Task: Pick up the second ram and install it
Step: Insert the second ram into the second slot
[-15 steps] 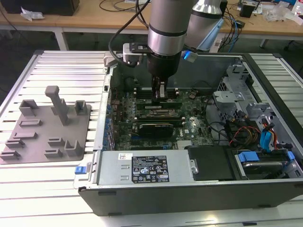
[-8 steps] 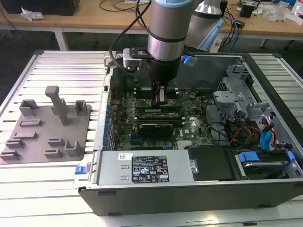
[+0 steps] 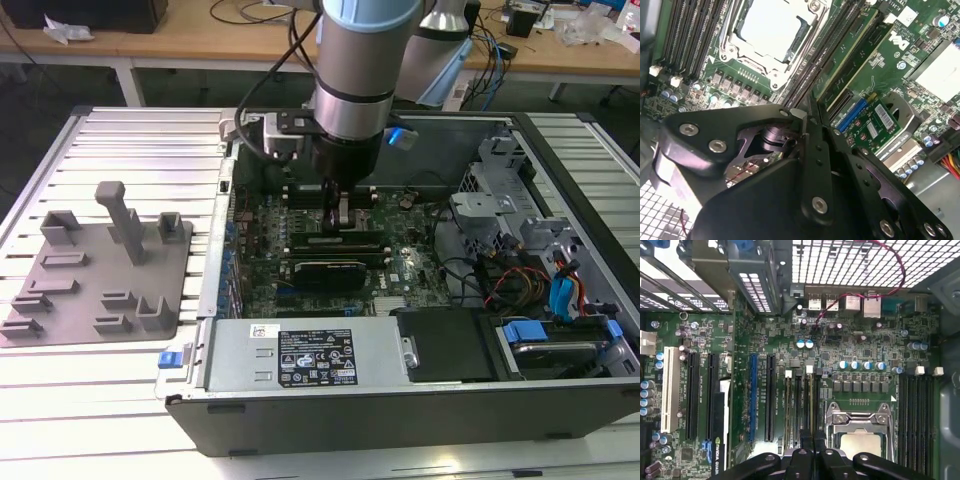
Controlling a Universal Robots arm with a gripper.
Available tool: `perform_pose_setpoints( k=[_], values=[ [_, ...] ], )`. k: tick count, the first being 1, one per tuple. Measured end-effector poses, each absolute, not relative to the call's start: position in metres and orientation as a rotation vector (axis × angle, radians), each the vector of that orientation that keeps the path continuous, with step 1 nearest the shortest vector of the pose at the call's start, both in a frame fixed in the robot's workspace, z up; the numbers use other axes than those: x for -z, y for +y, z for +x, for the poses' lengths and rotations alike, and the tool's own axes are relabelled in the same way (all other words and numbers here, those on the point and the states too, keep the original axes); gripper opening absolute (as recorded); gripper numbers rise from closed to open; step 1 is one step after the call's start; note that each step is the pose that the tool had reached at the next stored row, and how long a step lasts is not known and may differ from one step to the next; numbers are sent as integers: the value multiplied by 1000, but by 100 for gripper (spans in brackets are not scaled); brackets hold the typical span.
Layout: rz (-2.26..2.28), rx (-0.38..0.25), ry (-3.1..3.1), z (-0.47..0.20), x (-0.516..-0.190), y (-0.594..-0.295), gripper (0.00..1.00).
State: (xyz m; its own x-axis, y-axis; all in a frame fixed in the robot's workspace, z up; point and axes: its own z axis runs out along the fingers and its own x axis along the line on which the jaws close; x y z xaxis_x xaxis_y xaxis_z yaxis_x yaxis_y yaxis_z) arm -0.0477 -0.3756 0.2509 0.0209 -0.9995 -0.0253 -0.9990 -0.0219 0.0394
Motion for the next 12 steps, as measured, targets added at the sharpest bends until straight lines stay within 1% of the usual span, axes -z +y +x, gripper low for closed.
perform_pose_setpoints(
  k=[12],
  values=[
    [2215, 72, -2212, -47, -243, -377, 9]
  ],
)
